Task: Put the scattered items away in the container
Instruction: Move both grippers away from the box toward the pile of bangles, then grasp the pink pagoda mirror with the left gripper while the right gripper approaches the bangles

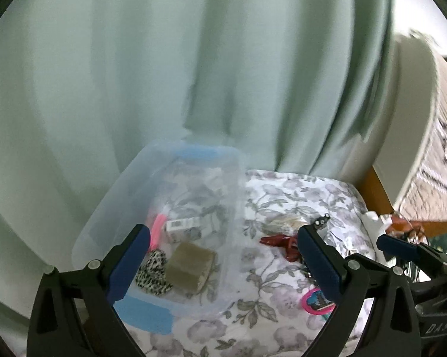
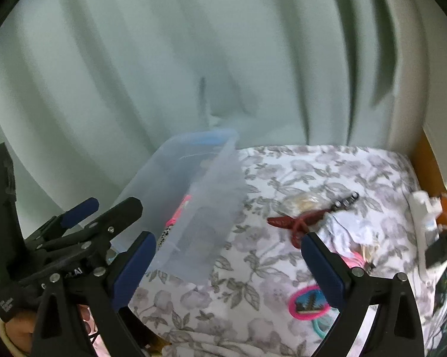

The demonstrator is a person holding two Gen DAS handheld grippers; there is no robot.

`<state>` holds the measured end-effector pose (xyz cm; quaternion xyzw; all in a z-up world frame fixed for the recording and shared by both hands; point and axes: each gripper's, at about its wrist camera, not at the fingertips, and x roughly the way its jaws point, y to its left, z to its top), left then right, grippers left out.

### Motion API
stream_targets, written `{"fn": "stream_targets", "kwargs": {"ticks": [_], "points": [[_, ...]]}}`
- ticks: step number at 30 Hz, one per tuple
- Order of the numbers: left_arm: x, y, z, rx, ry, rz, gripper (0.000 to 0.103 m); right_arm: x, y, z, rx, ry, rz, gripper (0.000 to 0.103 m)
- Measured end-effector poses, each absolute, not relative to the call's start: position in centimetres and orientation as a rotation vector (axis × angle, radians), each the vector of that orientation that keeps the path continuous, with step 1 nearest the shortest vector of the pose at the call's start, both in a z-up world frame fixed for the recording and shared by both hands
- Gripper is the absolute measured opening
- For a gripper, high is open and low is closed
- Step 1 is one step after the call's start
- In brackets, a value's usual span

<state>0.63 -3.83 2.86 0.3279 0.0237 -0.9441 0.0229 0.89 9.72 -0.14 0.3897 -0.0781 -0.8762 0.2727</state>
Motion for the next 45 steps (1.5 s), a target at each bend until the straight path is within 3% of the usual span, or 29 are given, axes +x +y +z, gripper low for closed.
{"fn": "stream_targets", "kwargs": {"ticks": [22,29,45], "points": [[-0.3,6.2,-1.9,1.389,0.039,-3.101,0.1,1.0,24.9,-5.0,1.188,-0.551,-2.539,0.1],[-1.2,7.2,-5.5,1.646,0.027,-2.954,0.1,1.4,26.2,-8.2,1.319,-0.54,-2.523,0.1],[-2.2,8.0,-12.0,1.921,0.078,-2.791,0.099,1.4,26.8,-13.2,1.531,-0.556,-2.459,0.1]]}}
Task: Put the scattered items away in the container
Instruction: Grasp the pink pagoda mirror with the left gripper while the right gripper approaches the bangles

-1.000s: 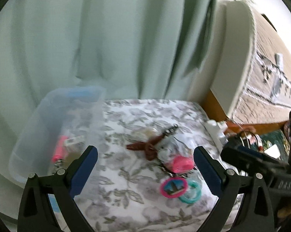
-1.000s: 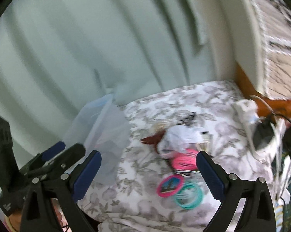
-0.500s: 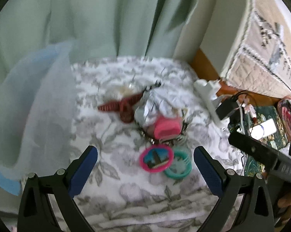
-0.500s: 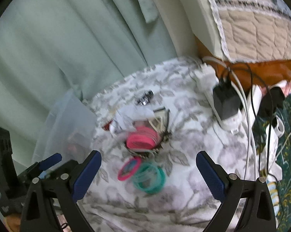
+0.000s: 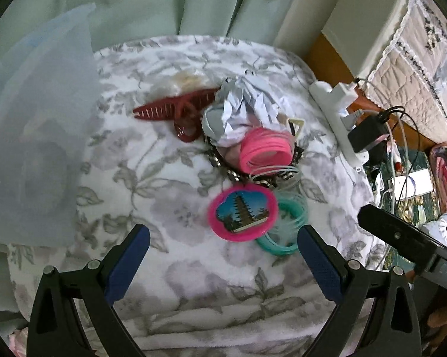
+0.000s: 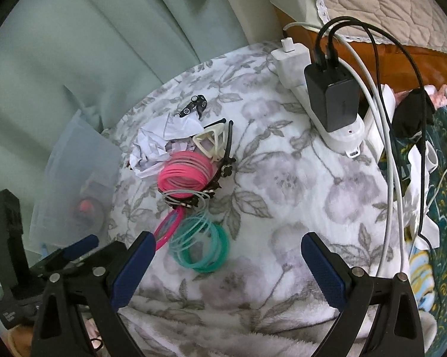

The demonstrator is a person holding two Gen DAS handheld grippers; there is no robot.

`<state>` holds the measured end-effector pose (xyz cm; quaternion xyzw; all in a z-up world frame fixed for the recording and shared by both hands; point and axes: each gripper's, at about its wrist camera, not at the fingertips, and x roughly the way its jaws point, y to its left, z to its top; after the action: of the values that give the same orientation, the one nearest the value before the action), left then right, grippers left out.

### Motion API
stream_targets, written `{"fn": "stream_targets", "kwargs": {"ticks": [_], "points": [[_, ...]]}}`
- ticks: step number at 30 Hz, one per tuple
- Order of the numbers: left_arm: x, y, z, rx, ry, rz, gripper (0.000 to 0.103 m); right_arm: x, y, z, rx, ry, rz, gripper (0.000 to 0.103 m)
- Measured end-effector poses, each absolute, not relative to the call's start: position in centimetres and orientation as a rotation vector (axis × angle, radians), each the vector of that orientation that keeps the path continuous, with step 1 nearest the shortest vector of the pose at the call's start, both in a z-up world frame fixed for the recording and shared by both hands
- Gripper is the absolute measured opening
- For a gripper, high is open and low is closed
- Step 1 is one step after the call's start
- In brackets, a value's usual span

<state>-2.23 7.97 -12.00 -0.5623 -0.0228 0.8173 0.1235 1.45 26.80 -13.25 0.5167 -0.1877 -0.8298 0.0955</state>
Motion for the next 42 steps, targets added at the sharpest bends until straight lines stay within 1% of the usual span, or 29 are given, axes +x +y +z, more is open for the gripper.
{"fn": "stream_targets", "kwargs": {"ticks": [6,10,11,12,13,15,17,20,30,39,42], "points": [[-3.5,9.4,-13.7,-1.658,-0.069,2.332,0.098,1.3,26.7,-13.7,1.557,-0.563,-2.453,0.1],[-4.6,10.0,-15.1,-1.692,-0.112,2.31,0.097,1.2,26.9,-14.1,1.576,-0.565,-2.451,0.1],[-4.8,10.1,-15.5,-1.702,-0.118,2.306,0.094,1.2,26.9,-14.2,1.581,-0.566,-2.449,0.1],[-5.1,10.1,-15.9,-1.715,-0.123,2.3,0.086,1.1,26.9,-14.3,1.584,-0.566,-2.447,0.1],[-5.3,10.1,-16.3,-1.729,-0.132,2.293,0.081,1.1,27.0,-14.4,1.588,-0.566,-2.446,0.1],[-5.6,10.0,-16.9,-1.754,-0.153,2.281,0.08,1.0,27.0,-14.5,1.594,-0.566,-2.442,0.1],[-5.8,10.0,-17.3,-1.768,-0.171,2.272,0.074,0.9,27.0,-14.7,1.601,-0.565,-2.437,0.1],[-5.9,10.1,-17.7,-1.776,-0.178,2.272,0.074,0.8,26.9,-15.0,1.609,-0.562,-2.431,0.1],[-5.1,10.0,-17.0,-1.727,-0.087,2.315,0.074,0.7,26.5,-15.4,1.631,-0.542,-2.417,0.1],[-4.3,6.5,-15.9,-1.71,-0.163,2.386,0.074,0.2,24.2,-15.8,1.642,-0.453,-2.387,0.1],[-4.2,5.4,-16.2,-1.73,-0.194,2.397,0.074,-0.1,23.2,-15.7,1.614,-0.409,-2.39,0.098]]}}
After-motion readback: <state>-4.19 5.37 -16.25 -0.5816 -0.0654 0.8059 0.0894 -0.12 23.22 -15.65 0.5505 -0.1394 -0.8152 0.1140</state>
